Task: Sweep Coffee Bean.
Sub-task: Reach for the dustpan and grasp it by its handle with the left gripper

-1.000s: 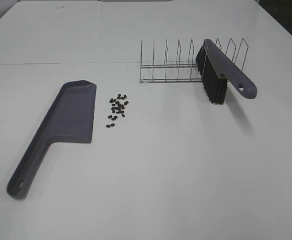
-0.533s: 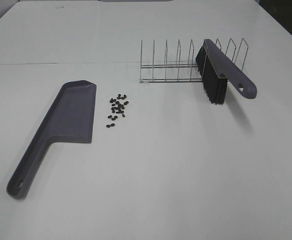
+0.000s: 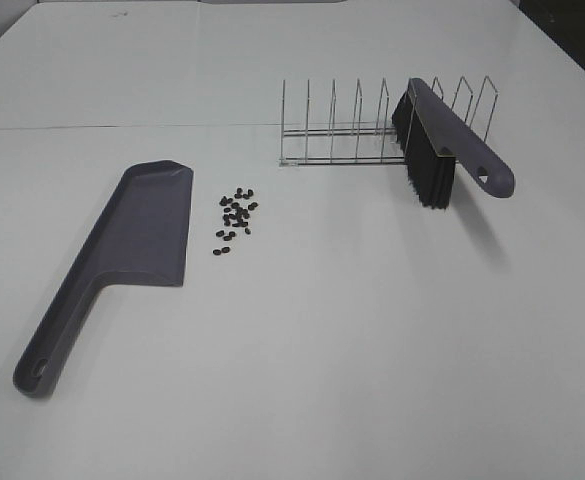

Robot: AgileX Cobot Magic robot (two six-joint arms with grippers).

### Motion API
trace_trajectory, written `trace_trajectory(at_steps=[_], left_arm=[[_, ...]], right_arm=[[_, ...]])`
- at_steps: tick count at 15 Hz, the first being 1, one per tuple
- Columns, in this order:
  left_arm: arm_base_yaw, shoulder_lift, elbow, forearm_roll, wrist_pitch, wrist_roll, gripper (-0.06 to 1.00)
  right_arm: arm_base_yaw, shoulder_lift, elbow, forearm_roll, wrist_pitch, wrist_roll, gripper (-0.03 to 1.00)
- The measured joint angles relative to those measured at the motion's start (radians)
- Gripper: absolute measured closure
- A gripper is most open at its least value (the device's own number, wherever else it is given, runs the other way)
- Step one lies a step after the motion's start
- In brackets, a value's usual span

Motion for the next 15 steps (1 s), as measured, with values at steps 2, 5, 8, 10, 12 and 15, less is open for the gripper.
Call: trace_trajectory(at_steps=[2, 5, 8, 10, 12, 15], left_arm=[[0.0, 0.0, 0.0, 0.001, 0.0, 0.0, 0.2], [0.0, 0.051, -0.032, 0.003, -0.058, -0.035, 0.2], [0.0, 0.289, -0.088, -0.014, -0.109, -0.079, 0.2], [0.0, 0.486, -0.133, -0.055, -0.114, -0.082, 0.2], [0.0, 0.703, -0.182, -0.108, -0.122, -0.081, 0.2], [0.0, 0.965, -0.266, -0.168, -0.13, -0.07, 0.2]], right_arm=[[0.0, 0.0, 0.0, 0.0, 0.0, 0.0, 0.3], [0.0, 0.0, 0.0, 0.0, 0.0, 0.0, 0.3], [0.0, 0.0, 0.0, 0.0, 0.0, 0.0, 0.3], [0.0, 0.0, 0.0, 0.0, 0.0, 0.0, 0.3], [0.0, 0.0, 0.0, 0.0, 0.0, 0.0, 0.3], [0.0, 0.0, 0.0, 0.0, 0.0, 0.0, 0.3]])
